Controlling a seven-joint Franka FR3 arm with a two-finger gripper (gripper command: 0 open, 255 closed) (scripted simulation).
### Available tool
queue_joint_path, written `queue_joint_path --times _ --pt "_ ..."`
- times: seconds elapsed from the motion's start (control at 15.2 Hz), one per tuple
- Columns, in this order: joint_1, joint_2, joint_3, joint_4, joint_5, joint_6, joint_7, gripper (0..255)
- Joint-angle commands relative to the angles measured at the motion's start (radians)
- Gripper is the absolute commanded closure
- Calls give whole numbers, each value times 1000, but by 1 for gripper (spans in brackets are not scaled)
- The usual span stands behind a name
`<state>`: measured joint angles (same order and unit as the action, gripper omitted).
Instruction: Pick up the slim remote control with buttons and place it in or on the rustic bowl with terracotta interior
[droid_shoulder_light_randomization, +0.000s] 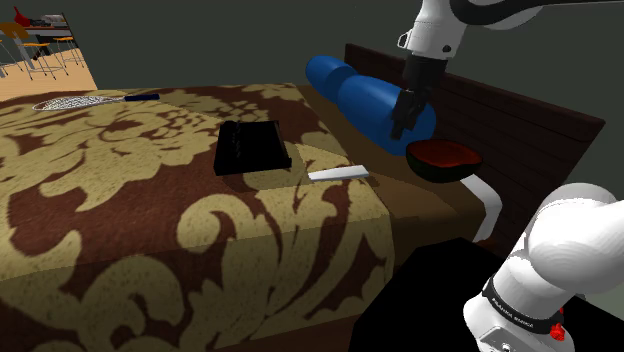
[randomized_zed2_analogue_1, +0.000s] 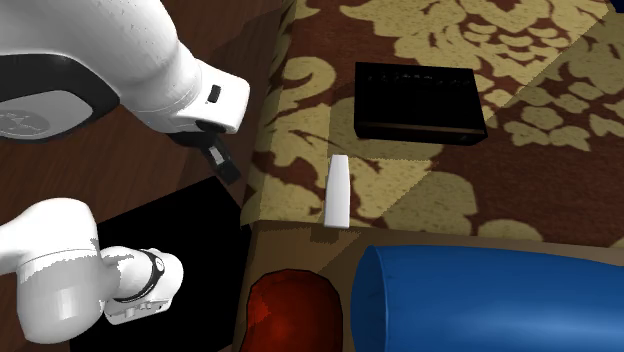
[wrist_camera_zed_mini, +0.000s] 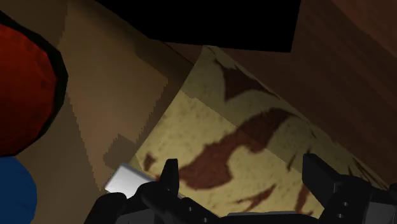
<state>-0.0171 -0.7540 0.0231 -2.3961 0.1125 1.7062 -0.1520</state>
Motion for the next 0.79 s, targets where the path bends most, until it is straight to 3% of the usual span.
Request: queue_joint_path --times 0.0,0.73 --pt "0 0 0 0 0 0 0 0" --pt "61 356 -134 34 -99 282 -458 0"
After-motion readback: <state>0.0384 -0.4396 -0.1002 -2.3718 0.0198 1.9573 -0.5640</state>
